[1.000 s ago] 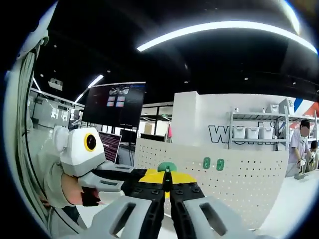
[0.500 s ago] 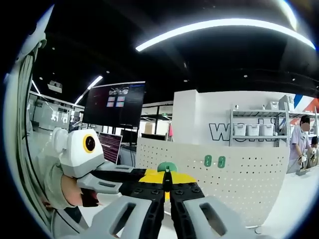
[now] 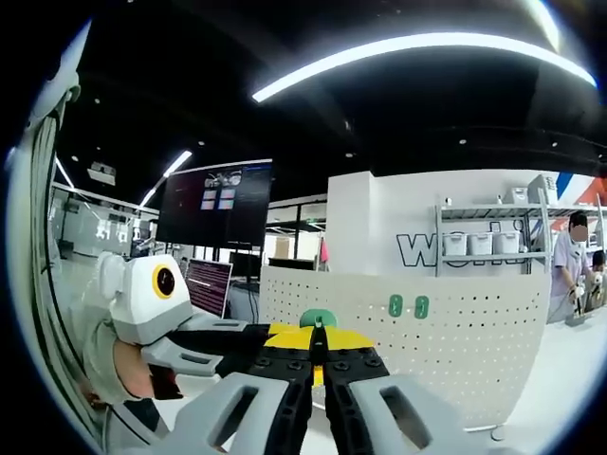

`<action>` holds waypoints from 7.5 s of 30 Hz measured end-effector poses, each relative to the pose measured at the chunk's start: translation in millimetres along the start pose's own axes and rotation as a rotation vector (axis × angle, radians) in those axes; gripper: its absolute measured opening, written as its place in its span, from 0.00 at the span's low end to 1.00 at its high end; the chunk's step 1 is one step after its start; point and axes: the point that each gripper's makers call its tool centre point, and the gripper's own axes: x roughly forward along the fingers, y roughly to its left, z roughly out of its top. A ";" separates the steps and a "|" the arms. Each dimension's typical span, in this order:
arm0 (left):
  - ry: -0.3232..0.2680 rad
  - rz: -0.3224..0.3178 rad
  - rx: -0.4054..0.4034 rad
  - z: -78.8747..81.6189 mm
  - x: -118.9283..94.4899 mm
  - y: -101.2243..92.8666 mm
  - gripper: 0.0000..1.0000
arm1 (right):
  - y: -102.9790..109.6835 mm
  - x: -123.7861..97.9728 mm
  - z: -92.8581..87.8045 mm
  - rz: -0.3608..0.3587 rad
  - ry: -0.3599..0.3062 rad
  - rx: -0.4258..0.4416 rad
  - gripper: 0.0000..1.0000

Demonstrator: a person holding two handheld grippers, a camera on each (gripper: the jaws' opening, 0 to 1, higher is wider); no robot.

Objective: Insert the hook assembly into the mounting plate slot until the hook locks in place.

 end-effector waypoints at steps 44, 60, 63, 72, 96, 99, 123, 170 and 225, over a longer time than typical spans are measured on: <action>0.092 0.174 -0.006 -25.4 -41.0 28.6 0.51 | -70.3 2.2 -0.4 -0.159 -0.011 0.050 0.00; 0.097 0.221 -0.016 -29.8 -50.4 39.8 0.52 | -106.0 5.8 0.1 -0.237 -0.017 0.021 0.00; 0.100 0.223 -0.021 -31.9 -50.9 40.2 0.51 | -111.0 6.8 -1.1 -0.246 -0.017 0.018 0.00; 0.114 0.238 -0.025 -37.9 -52.4 44.5 0.50 | -128.2 16.2 -3.8 -0.270 -0.018 0.010 0.00; 0.124 0.262 -0.056 -51.8 -50.7 58.8 0.49 | -161.8 52.7 -24.4 -0.313 0.003 -0.003 0.00; 0.126 0.263 -0.058 -53.2 -50.4 60.4 0.49 | -166.0 58.4 -24.8 -0.317 0.001 -0.006 0.00; 0.141 0.278 -0.065 -63.5 -51.6 74.2 0.49 | -196.0 103.9 -30.6 -0.367 -0.038 -0.025 0.00; 0.162 0.322 -0.076 -76.2 -59.5 88.2 0.48 | -228.5 157.2 -59.6 -0.428 0.001 0.000 0.00; 0.151 0.330 -0.067 -70.4 -62.9 89.9 0.48 | -234.9 160.6 -67.3 -0.454 0.064 -0.068 0.15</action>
